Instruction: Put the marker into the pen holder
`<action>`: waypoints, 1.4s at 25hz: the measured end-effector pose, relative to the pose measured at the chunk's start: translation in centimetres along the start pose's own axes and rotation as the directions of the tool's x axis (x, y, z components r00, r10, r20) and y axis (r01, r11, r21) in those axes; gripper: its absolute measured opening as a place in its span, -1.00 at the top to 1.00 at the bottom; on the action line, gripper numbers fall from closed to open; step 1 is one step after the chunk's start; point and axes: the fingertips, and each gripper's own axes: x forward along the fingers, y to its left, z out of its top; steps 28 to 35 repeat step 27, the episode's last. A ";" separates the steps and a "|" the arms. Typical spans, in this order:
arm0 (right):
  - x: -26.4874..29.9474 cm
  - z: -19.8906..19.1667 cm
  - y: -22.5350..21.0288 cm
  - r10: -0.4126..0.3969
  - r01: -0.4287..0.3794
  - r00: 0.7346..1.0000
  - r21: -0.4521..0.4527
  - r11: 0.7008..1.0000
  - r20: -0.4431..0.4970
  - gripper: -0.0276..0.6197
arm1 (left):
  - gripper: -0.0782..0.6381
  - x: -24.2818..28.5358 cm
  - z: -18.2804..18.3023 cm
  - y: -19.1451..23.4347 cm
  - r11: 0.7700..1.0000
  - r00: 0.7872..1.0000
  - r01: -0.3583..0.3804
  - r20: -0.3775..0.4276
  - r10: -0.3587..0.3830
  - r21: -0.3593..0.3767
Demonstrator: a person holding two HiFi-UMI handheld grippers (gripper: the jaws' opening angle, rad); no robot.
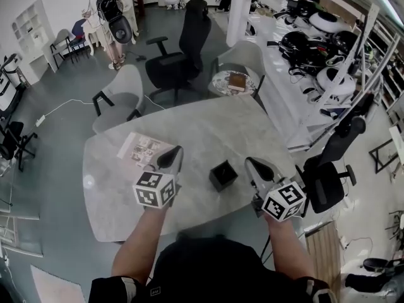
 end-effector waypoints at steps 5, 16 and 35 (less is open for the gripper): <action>-1.1 1.2 -0.9 -0.081 0.084 0.996 -0.057 0.995 0.048 0.91 | 0.75 -0.1 0.2 -0.2 1.000 1.000 -0.002 -0.005 0.002 -0.003; -2.7 -0.1 -1.2 -0.105 0.106 0.993 -0.014 0.994 0.046 0.91 | 0.75 -0.4 1.1 -0.9 1.000 1.000 -0.022 0.014 0.022 0.022; -3.0 -0.8 -0.8 -0.086 0.087 0.996 -0.002 0.996 0.038 0.91 | 0.75 0.0 -0.4 -2.0 1.000 0.999 0.001 -0.035 -0.001 0.021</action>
